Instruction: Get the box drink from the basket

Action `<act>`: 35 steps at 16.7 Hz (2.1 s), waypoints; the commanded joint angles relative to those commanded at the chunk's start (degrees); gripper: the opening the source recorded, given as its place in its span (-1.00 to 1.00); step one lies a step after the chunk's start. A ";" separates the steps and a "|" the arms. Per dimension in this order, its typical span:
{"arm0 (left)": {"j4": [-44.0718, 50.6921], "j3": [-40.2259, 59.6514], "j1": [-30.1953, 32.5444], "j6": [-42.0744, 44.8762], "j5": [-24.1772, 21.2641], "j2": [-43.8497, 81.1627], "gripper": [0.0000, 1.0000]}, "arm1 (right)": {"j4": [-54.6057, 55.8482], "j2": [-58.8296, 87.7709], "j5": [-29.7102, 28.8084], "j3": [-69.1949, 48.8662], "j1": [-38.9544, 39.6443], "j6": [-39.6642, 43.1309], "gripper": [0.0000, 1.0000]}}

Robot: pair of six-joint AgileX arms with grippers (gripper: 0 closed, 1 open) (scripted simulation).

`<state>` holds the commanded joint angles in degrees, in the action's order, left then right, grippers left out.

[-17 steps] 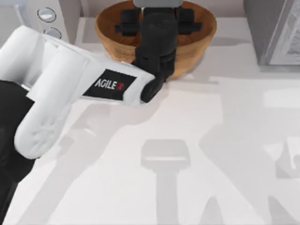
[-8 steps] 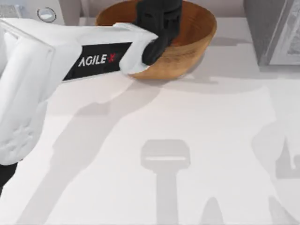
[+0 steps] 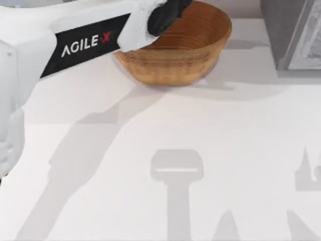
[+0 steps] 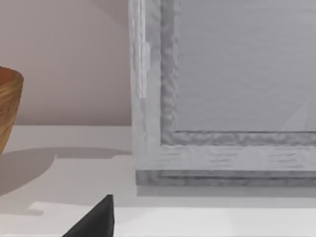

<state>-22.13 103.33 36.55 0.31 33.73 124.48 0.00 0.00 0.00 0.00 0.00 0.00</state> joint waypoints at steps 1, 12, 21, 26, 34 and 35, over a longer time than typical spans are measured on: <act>0.00 0.00 0.00 0.00 0.00 0.00 -1.00 | 0.00 0.00 0.00 0.00 0.00 0.00 1.00; 3.21 -14.35 -4.89 0.43 -4.56 -16.04 -1.00 | 0.00 0.00 0.00 0.00 0.00 0.00 1.00; 10.81 -50.11 -17.49 0.51 -16.42 -59.68 -1.00 | 0.00 0.00 0.00 0.00 0.00 0.00 1.00; 15.29 -72.63 -25.58 0.20 -23.97 -87.74 -1.00 | 0.00 0.00 0.00 0.00 0.00 0.00 1.00; 21.28 -100.36 -35.51 -0.22 -32.50 -121.22 -1.00 | 0.00 0.00 0.00 0.00 0.00 0.00 1.00; 21.70 -101.88 -36.05 -0.26 -33.10 -122.90 -1.00 | 0.00 0.00 0.00 0.00 0.00 0.00 1.00</act>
<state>-0.43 1.45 0.50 0.05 0.63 1.59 0.00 0.00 0.00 0.00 0.00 0.00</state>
